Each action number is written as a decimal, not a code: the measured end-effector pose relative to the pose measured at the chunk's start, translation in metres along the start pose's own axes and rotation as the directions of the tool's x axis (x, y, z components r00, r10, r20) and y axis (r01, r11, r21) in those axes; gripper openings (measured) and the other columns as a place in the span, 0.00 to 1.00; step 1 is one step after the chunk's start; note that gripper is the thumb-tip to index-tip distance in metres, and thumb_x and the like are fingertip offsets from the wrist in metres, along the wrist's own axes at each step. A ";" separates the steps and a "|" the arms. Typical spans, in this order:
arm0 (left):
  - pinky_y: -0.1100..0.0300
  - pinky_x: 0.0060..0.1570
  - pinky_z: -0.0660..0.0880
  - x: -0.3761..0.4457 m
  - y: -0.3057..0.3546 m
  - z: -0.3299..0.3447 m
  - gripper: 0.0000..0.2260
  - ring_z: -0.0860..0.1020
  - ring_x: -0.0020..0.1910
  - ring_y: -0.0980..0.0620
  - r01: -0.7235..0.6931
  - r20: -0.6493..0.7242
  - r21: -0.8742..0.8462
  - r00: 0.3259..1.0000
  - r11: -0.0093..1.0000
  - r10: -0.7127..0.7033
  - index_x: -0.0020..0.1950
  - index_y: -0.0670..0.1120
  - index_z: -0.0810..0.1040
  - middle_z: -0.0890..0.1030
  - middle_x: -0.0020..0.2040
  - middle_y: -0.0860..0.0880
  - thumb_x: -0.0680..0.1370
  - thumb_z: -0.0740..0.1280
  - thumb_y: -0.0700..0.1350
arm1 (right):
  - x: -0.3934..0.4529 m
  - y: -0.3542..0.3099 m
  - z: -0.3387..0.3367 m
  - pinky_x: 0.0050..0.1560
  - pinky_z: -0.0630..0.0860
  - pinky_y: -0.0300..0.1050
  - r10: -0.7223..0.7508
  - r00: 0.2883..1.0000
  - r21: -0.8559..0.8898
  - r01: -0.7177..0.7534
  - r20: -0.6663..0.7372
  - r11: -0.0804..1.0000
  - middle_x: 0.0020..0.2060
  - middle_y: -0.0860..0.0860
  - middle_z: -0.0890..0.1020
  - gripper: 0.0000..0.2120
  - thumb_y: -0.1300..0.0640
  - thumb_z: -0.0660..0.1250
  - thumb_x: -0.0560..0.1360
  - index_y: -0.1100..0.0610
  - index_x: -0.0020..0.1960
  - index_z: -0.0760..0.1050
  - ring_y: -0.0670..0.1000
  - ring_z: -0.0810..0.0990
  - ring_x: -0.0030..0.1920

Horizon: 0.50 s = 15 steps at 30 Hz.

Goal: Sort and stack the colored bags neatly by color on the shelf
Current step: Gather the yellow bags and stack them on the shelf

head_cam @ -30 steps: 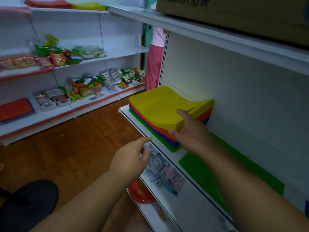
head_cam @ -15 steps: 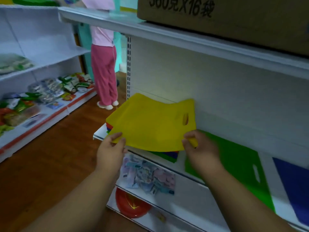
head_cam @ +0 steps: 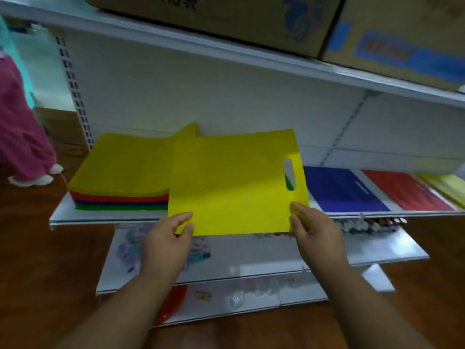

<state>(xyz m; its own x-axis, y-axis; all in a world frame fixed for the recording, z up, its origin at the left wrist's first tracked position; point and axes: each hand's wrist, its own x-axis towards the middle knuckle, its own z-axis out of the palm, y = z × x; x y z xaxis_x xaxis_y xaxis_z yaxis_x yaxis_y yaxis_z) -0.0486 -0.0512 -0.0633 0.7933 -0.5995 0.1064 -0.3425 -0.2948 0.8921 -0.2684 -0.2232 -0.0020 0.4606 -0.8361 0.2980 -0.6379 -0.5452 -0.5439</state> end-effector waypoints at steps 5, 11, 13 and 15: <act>0.56 0.54 0.72 -0.020 0.033 0.051 0.10 0.77 0.54 0.53 -0.117 0.191 0.002 0.975 0.993 0.114 0.59 0.51 0.83 0.82 0.59 0.50 0.78 0.70 0.45 | -0.039 0.067 -0.045 0.56 0.71 0.42 0.131 0.983 -0.015 -0.134 -0.126 0.991 0.59 0.49 0.82 0.16 0.54 0.66 0.79 0.52 0.66 0.78 0.51 0.79 0.59; 0.60 0.57 0.70 -0.068 0.088 0.173 0.15 0.77 0.60 0.52 -0.303 0.461 0.055 0.853 0.951 0.245 0.62 0.54 0.81 0.81 0.61 0.52 0.76 0.72 0.45 | -0.108 0.186 -0.121 0.55 0.65 0.33 0.321 0.911 -0.069 -0.349 -0.258 0.935 0.59 0.51 0.82 0.15 0.57 0.67 0.78 0.55 0.64 0.79 0.53 0.78 0.61; 0.56 0.58 0.72 -0.093 0.112 0.223 0.15 0.78 0.60 0.49 -0.350 0.504 0.053 0.818 0.935 0.277 0.63 0.55 0.80 0.80 0.62 0.50 0.77 0.71 0.46 | -0.129 0.229 -0.154 0.54 0.68 0.37 0.348 0.887 -0.118 -0.397 -0.304 0.910 0.57 0.51 0.83 0.15 0.56 0.67 0.78 0.54 0.64 0.79 0.53 0.79 0.59; 0.54 0.57 0.75 -0.119 0.138 0.273 0.15 0.79 0.56 0.47 -0.343 0.527 0.012 0.800 0.939 0.285 0.64 0.55 0.80 0.80 0.62 0.50 0.77 0.70 0.46 | -0.145 0.271 -0.190 0.52 0.70 0.39 0.368 0.865 -0.141 -0.434 -0.340 0.890 0.56 0.50 0.83 0.15 0.56 0.68 0.78 0.53 0.64 0.79 0.53 0.80 0.58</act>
<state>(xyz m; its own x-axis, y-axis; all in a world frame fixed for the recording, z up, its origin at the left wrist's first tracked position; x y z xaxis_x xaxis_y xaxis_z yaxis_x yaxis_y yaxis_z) -0.3275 -0.2231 -0.0729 0.2718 -0.9562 0.1082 -0.5997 -0.0803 0.7962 -0.6249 -0.2615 -0.0437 -0.0459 -0.9449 0.3240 -0.8548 -0.1307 -0.5023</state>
